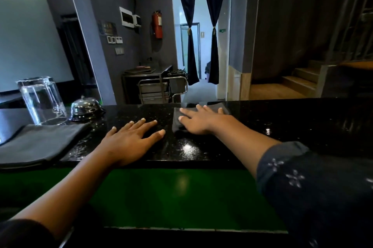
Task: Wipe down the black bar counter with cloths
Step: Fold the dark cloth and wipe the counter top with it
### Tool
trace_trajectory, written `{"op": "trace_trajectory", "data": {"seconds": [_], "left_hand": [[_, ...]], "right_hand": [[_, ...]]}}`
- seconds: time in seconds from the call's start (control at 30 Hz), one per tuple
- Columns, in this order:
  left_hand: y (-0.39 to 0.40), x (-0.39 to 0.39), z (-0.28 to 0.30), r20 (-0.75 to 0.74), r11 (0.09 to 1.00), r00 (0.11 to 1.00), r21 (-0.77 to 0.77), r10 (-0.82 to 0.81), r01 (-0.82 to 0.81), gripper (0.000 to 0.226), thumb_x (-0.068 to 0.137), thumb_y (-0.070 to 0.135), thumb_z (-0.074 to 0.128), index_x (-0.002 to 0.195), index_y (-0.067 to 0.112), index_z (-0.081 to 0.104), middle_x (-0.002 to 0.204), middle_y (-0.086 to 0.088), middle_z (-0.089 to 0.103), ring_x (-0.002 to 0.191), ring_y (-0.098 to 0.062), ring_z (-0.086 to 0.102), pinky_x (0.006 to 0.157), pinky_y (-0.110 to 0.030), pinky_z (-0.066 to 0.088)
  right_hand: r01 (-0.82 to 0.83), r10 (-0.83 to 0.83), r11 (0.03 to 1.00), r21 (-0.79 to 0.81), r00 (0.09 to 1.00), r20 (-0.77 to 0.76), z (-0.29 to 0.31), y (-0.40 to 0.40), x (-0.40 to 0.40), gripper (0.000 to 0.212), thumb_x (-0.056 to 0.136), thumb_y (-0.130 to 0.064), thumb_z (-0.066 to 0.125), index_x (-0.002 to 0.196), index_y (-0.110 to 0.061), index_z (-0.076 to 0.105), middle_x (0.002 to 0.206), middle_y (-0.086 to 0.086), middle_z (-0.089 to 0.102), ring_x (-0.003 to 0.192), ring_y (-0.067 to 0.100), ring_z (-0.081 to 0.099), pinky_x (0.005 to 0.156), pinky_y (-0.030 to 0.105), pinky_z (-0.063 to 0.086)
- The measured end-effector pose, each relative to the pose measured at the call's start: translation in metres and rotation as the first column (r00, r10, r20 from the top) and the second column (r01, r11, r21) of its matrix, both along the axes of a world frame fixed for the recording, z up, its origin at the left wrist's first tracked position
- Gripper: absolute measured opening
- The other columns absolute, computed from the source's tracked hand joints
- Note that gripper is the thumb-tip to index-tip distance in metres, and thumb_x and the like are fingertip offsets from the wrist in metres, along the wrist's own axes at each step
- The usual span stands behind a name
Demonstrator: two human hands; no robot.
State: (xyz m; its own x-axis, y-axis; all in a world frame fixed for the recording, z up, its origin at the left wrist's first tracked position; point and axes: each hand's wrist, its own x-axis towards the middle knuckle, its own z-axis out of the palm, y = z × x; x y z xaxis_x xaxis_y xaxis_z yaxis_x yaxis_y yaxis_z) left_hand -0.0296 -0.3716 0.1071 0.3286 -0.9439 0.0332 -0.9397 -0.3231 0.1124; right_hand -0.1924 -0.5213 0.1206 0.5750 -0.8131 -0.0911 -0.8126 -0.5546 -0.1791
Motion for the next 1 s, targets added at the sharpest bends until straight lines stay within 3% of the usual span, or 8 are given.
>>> {"op": "trace_trajectory", "data": {"seconds": [0.17,0.43,0.57,0.67,0.83,0.93,1.0], "left_hand": [[0.004,0.004,0.003,-0.020,0.999,0.999,0.009,-0.038,0.038,0.114,0.040,0.097,-0.012,0.145,0.055,0.007,0.159,0.016,0.002,0.147,-0.009,0.001,0.118,-0.048,0.000],[0.002,0.001,0.000,0.005,1.000,1.000,-0.021,-0.014,0.014,0.098,0.057,0.092,-0.002,0.146,0.053,0.010,0.160,0.014,0.006,0.147,-0.011,0.006,0.118,-0.050,0.004],[-0.002,0.000,-0.001,0.016,1.000,1.000,-0.021,0.003,-0.002,0.076,0.077,0.081,0.008,0.147,0.051,0.009,0.160,0.014,0.004,0.147,-0.012,0.005,0.118,-0.051,0.004],[-0.004,0.001,0.000,0.025,1.000,1.000,0.003,0.005,-0.005,0.068,0.084,0.075,0.009,0.148,0.050,0.006,0.160,0.012,0.003,0.147,-0.014,0.003,0.117,-0.052,0.003],[-0.005,0.001,0.002,0.030,1.000,1.000,0.012,-0.001,0.000,0.061,0.091,0.068,0.009,0.148,0.048,0.006,0.161,0.009,0.003,0.148,-0.018,0.004,0.117,-0.053,0.003],[-0.004,0.002,0.003,0.020,1.000,1.000,0.009,-0.005,0.005,0.060,0.092,0.066,0.010,0.149,0.047,0.007,0.161,0.008,0.004,0.148,-0.019,0.004,0.117,-0.054,0.003],[-0.002,0.001,0.002,0.017,1.000,1.000,0.007,-0.015,0.015,0.060,0.092,0.066,0.010,0.149,0.047,0.008,0.161,0.007,0.004,0.148,-0.019,0.004,0.117,-0.054,0.002]], "right_hand": [[0.129,-0.130,0.991,-0.029,0.991,-0.032,0.006,-0.056,-0.007,0.061,0.096,-0.067,0.014,0.153,-0.047,0.007,0.165,0.007,-0.004,0.150,0.033,-0.003,0.113,0.067,-0.005],[0.456,-0.457,0.889,-0.027,0.887,-0.061,-0.003,-0.134,-0.151,0.066,0.090,-0.072,0.011,0.151,-0.050,0.009,0.165,0.008,-0.003,0.150,0.034,-0.002,0.117,0.061,0.002],[0.514,-0.514,0.858,-0.018,0.855,-0.065,0.003,-0.118,-0.149,0.062,0.095,-0.067,0.013,0.153,-0.046,0.008,0.165,0.008,-0.007,0.150,0.034,-0.005,0.116,0.064,-0.002],[0.393,-0.395,0.919,-0.041,0.917,-0.061,0.007,-0.076,-0.102,0.059,0.097,-0.064,0.013,0.153,-0.047,0.007,0.164,0.010,-0.006,0.150,0.036,-0.005,0.112,0.069,-0.005],[0.019,-0.019,0.999,-0.035,1.000,-0.011,0.002,0.021,-0.027,0.056,0.097,-0.064,0.012,0.151,-0.051,0.005,0.164,0.008,-0.006,0.150,0.032,-0.006,0.113,0.065,-0.010],[-0.132,0.130,0.990,-0.055,0.991,-0.038,-0.002,0.067,-0.037,0.054,0.097,-0.066,0.014,0.149,-0.056,0.006,0.165,0.001,-0.001,0.151,0.023,-0.001,0.115,0.059,-0.007],[-0.138,0.135,0.988,-0.070,0.990,-0.041,-0.002,0.076,-0.066,0.053,0.097,-0.066,0.015,0.148,-0.058,0.007,0.165,-0.004,0.001,0.151,0.019,0.002,0.117,0.057,-0.003]]}}
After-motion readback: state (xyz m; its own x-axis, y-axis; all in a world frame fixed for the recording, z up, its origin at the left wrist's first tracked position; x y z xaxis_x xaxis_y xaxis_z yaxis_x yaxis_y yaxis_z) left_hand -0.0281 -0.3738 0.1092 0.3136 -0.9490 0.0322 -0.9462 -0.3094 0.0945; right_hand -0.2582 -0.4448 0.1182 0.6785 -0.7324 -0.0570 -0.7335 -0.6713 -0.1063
